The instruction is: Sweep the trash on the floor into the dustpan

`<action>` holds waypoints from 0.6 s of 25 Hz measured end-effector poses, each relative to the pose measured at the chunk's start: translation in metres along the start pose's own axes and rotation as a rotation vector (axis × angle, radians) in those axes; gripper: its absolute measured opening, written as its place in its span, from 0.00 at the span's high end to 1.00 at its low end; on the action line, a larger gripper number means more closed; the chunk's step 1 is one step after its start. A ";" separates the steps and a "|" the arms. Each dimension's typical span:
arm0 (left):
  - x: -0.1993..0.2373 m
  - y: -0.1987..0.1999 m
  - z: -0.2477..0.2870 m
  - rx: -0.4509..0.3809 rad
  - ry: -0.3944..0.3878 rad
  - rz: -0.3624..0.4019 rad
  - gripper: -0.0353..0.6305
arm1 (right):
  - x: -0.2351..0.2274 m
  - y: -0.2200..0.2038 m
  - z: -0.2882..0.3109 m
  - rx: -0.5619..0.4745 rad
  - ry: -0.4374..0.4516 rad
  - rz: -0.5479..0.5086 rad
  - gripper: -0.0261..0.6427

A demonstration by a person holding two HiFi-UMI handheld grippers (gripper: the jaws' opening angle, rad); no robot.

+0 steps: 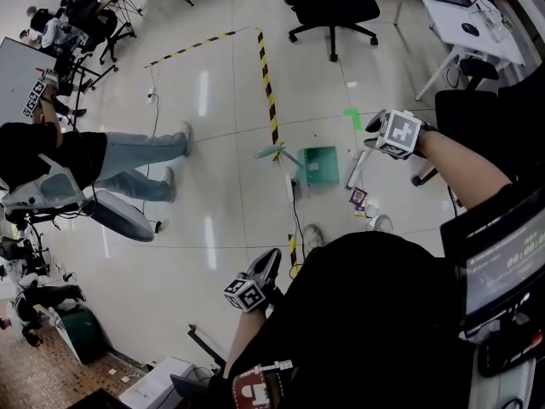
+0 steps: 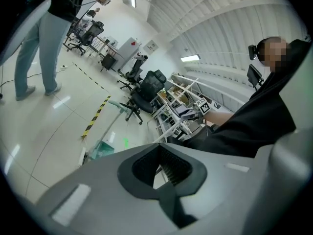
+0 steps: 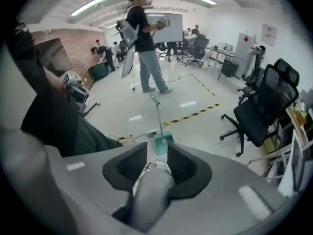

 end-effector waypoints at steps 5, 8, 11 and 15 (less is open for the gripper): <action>0.005 0.010 -0.002 -0.004 -0.002 -0.011 0.94 | -0.008 -0.017 -0.007 0.217 -0.028 -0.201 0.77; 0.009 0.013 -0.009 -0.019 0.007 -0.028 0.94 | -0.024 -0.024 -0.012 0.304 -0.050 -0.235 0.78; 0.019 0.006 -0.018 -0.040 0.024 -0.048 0.94 | -0.036 -0.032 -0.018 0.354 -0.059 -0.255 0.78; 0.034 -0.005 -0.029 -0.065 0.045 -0.072 0.94 | -0.032 -0.038 -0.007 0.406 -0.028 -0.347 0.78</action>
Point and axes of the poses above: the fingertips, and each gripper's own axes: z forward along the fingers, x to its left, y out of its top, the point moved 3 cm from there along -z, backward along the fingers, and after that the axes turned 6 degrees about -z, right-handed, at the moved point
